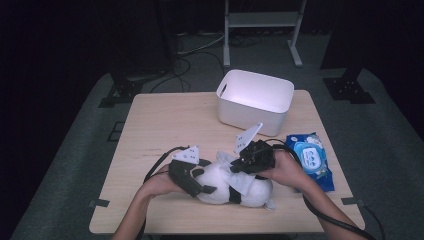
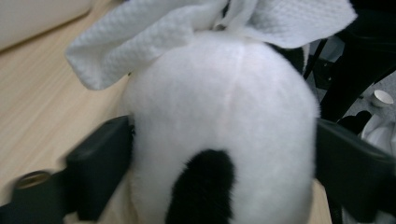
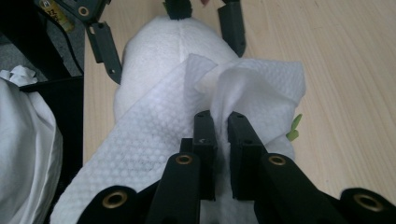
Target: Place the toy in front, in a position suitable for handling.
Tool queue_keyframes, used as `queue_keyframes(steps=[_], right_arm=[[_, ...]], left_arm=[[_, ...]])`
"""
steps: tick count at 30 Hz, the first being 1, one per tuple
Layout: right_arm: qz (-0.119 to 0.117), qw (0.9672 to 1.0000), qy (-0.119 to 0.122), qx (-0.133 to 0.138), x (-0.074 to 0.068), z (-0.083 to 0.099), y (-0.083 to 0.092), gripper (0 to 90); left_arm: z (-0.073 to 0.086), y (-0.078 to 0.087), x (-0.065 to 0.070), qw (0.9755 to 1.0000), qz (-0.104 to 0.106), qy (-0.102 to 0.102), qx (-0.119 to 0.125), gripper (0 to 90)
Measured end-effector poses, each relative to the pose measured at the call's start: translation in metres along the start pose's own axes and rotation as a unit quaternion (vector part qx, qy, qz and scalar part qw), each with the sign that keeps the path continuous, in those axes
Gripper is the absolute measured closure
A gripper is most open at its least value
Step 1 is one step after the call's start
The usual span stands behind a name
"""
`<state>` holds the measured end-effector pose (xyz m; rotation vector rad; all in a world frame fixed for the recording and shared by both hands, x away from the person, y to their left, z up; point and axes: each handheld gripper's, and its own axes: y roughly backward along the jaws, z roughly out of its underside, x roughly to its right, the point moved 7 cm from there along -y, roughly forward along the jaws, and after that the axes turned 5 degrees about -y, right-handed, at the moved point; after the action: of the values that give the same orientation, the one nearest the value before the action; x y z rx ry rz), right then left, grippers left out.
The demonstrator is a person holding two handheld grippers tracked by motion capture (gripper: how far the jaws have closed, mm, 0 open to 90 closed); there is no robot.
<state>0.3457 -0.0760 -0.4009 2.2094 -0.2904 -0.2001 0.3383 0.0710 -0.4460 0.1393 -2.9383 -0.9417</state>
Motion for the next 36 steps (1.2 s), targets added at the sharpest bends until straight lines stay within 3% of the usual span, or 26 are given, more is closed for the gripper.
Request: queue_keyframes(steps=[4,8,11,15,16,20,24,27,31,33,36], right_arm=[[-0.002,1.0000,-0.002,0.001,0.004,-0.004,0.000,82.1],[0.003,1.0000,0.002,-0.003,0.006,-0.009,-0.002,82.1],[0.008,1.0000,0.001,-0.002,0.008,-0.013,-0.003,82.1],[0.009,0.9999,-0.005,0.009,0.012,-0.017,-0.003,82.1],[0.010,0.9999,-0.005,0.009,0.014,-0.017,-0.003,82.1],[0.009,1.0000,-0.001,0.002,0.017,-0.021,-0.004,82.0],[0.028,0.9993,-0.019,0.013,0.025,-0.026,0.000,81.8],[0.025,0.9994,-0.023,-0.009,0.026,-0.018,-0.006,81.9],[0.012,0.9996,-0.024,-0.002,0.021,-0.013,-0.005,81.9],[0.006,0.9998,-0.019,-0.002,0.016,-0.011,-0.005,81.9],[0.003,0.9999,-0.014,-0.004,0.010,-0.010,-0.004,81.8]], left_arm=[[-0.001,0.003,0.000,0.9993,-0.022,-0.029,0.005,30.6],[-0.003,0.005,-0.002,0.9972,-0.047,-0.058,0.005,36.2],[-0.004,0.007,-0.006,0.9932,-0.077,-0.087,0.000,38.4],[-0.005,0.011,-0.010,0.9883,-0.109,-0.106,-0.006,39.2],[-0.005,0.011,-0.010,0.9881,-0.111,-0.106,-0.009,39.2],[-0.002,0.012,-0.011,0.9910,-0.101,-0.087,-0.007,38.0],[0.000,0.013,-0.009,0.9960,-0.072,-0.052,-0.005,31.3],[0.000,0.014,-0.009,0.9980,-0.056,-0.030,-0.001,26.0],[-0.003,0.019,-0.008,0.9996,-0.024,0.008,0.016,18.9],[-0.005,0.023,-0.008,0.9992,-0.023,0.015,0.029,18.9],[-0.005,0.024,-0.008,0.9991,-0.017,0.028,0.025,16.4]])
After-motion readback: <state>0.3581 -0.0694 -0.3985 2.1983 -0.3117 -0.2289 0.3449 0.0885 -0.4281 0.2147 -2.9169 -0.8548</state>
